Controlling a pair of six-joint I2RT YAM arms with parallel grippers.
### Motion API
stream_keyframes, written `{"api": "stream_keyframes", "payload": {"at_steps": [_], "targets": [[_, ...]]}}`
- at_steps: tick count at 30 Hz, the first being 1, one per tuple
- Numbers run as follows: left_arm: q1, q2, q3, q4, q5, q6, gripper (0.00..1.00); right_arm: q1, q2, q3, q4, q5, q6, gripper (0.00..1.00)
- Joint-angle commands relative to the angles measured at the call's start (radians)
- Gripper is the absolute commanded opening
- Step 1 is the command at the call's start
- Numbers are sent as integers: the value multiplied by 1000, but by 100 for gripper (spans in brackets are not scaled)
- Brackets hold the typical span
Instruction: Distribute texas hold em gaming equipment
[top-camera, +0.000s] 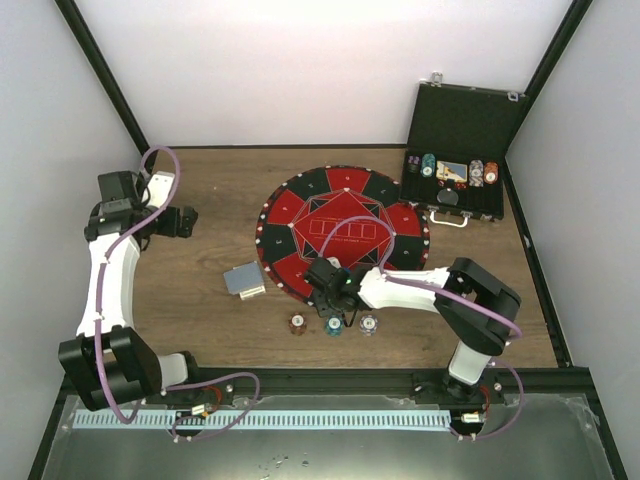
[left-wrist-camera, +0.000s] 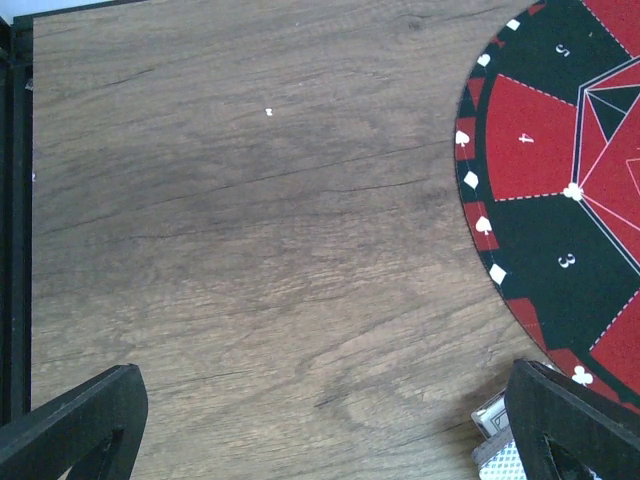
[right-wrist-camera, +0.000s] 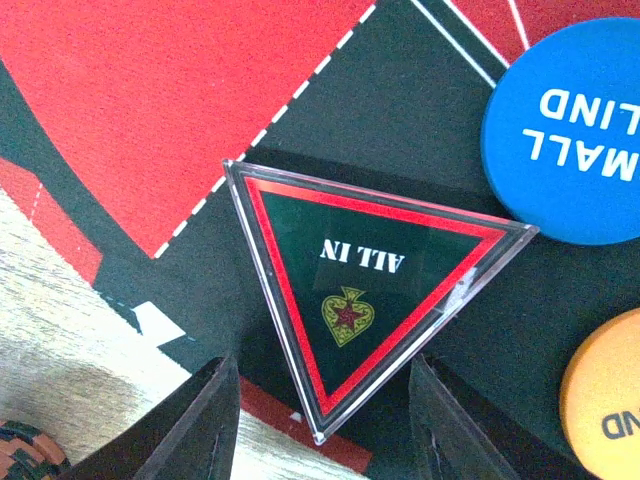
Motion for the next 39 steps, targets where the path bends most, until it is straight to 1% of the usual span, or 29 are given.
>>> {"api": "stream_keyframes", "payload": {"at_steps": [1, 6, 14, 18, 23, 30, 39], "targets": [[6, 16, 37, -15, 14, -15, 100, 5, 8, 26, -33, 37, 16, 49], [6, 13, 49, -14, 18, -26, 100, 5, 38, 46, -30, 39, -17, 45], [5, 4, 80, -68, 52, 15, 100, -13, 139, 133, -28, 57, -115, 44], [5, 4, 88, -91, 83, 49, 100, -49, 162, 167, -4, 36, -161, 44], [6, 35, 107, -124, 97, 55, 100, -93, 213, 238, 61, -18, -258, 43], [9, 28, 110, -151, 104, 99, 100, -132, 357, 419, 77, -70, -376, 43], [11, 35, 105, -163, 114, 90, 100, -171, 538, 709, 41, -145, -444, 44]]}}
